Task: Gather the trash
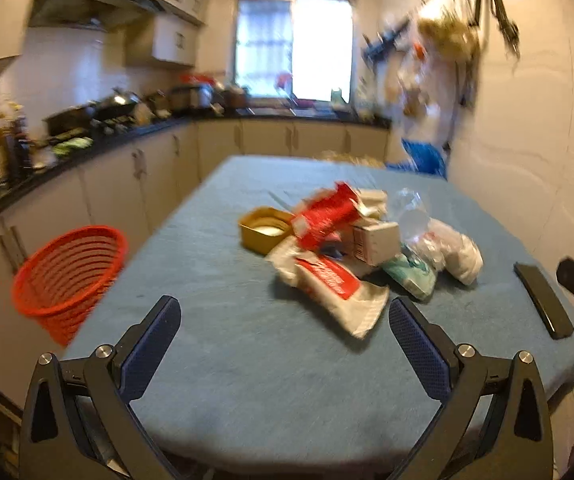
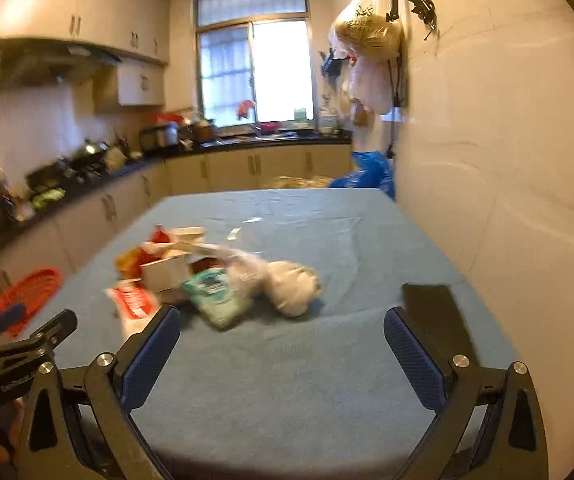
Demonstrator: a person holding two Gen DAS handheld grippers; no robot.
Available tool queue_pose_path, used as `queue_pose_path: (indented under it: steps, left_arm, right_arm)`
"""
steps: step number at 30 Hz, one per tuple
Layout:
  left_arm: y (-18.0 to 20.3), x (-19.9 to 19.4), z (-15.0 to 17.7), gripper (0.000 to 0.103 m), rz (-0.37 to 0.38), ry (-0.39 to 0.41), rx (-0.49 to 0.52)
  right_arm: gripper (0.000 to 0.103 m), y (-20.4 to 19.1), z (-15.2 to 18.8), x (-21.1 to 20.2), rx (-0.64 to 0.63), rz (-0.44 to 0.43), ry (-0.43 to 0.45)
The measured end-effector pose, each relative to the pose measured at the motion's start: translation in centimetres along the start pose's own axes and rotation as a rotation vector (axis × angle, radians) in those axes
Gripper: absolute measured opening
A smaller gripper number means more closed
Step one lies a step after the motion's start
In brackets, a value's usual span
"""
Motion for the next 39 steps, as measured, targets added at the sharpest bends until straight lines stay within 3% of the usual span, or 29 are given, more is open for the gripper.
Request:
queue_pose_path:
  steps: [5, 11, 19, 39]
  left_arm:
    - [-0.2, -3.5, 0.3, 0.103, 0.023, 0.095, -0.024]
    - [1.3, -4.4, 0.1, 0.103, 0.000, 0.171, 0.047]
    - [1.4, -2.7, 1.2, 0.103, -0.020, 0.124, 0.052]
    - [1.8, -1.1, 2.2, 0.103, -0.028, 0.074, 0.058]
  right_arm:
    - [0.101, -0.8, 1.7, -0.4, 0.060, -0.012, -0.034]
    - [0.101, -0.5, 1.0, -2.1, 0.022, 0.071, 0.045]
    - [0.101, -0.1, 0.8, -2.3, -0.026, 0.126, 0.100]
    - [0.101, -0.9, 2.4, 0.1, -0.064, 0.126, 0.029]
Point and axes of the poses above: each gripper's, at about its wrist camera, not at the fingertips, and x roughly the way its jaws point, y to its right, z to its underside, the point moved 7 cm from there along x, roughly the way its jaws point, and after that the axes turned 5 degrees about -x, right-handed, at the moved point
